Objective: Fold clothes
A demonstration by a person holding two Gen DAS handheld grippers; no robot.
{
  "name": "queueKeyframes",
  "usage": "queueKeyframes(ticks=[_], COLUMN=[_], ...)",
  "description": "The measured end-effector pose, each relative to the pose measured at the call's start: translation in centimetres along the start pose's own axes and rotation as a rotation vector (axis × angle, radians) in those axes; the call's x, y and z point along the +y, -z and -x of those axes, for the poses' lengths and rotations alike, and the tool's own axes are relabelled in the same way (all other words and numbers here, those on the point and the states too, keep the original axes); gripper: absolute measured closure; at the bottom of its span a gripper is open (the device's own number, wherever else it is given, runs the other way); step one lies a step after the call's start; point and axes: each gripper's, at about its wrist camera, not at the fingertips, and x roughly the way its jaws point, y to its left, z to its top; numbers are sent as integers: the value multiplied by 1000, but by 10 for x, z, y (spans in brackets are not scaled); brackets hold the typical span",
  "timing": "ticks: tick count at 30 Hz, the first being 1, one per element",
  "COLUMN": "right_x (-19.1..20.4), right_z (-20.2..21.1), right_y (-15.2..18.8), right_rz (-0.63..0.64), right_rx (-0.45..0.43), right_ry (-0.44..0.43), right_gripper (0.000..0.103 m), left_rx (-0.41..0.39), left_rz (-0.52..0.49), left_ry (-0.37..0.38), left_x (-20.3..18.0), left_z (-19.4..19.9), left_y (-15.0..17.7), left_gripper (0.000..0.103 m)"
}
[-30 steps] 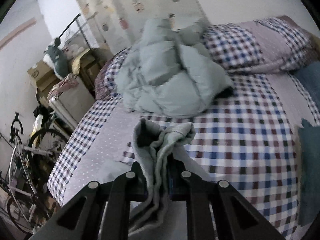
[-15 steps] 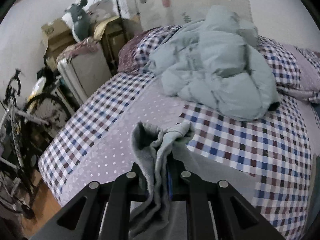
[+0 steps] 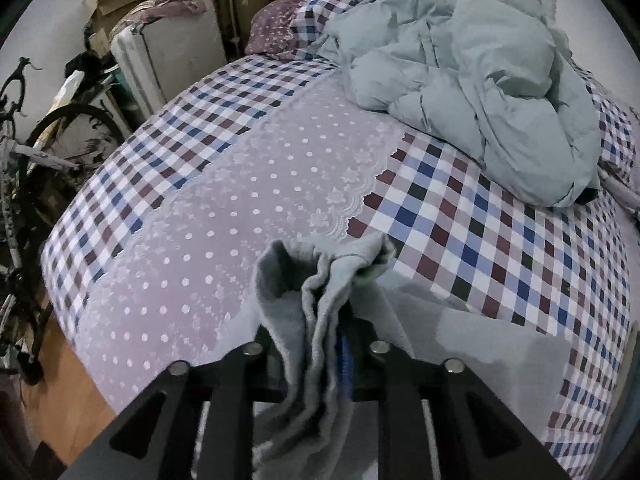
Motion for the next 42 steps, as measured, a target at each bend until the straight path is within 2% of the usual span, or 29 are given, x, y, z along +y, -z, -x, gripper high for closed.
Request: queueKeyframes(ticks=[2,6,9,12,15,17,20,23,26,28,30,34,39,42], right_x=[-4,-18,-35,-55,-69,-72,-71,-62,-49,-39,-31,-28,-32,-35], right_z=[18,51,60,50,29,16,-4,-26,-48,-63,-72,-75,-72,-57], right_y=[0,3,8,15,24,31,42,53,66,74,82,97,96,89], right_rz=[8,14,-21,-83,-152,-191,-237,-219,-158,-101,-64,-46,-64,-74], right_rx=[-24,-90,-118,-93,-42,-35,-36,-57,-86,-108,-148,-245,-246,-236], right_ry=[-49,-95,-103,-123,-177,-226,-311,-300,-243,-187,-149,-122,-148,-167], right_gripper=[51,40,31,31,31,31,31,31,31,31,29,26,24,24], left_rx=[0,-12,-38,-31,24,34,11,-25,-52,-79,-132,-210,-173,-114], left_rz=[1,-2,8,-17,58,71,68,56,40,36,28,11,-29,-94], left_ry=[-18,-76,-82,-105,-127,-131,-112,-85,-93,-131,-150,-139,-73,-41], left_x=[-1,-1,-2,-4,12,15,12,5,0,-3,-5,-8,-15,-29], left_z=[1,3,17,19,6,2,8,17,24,28,34,45,31,8], left_y=[3,11,19,22,21,20,18,16,16,13,7,0,-11,-17], left_gripper=[84,84,84,84,84,84,82,82,74,58,49,25,21,20])
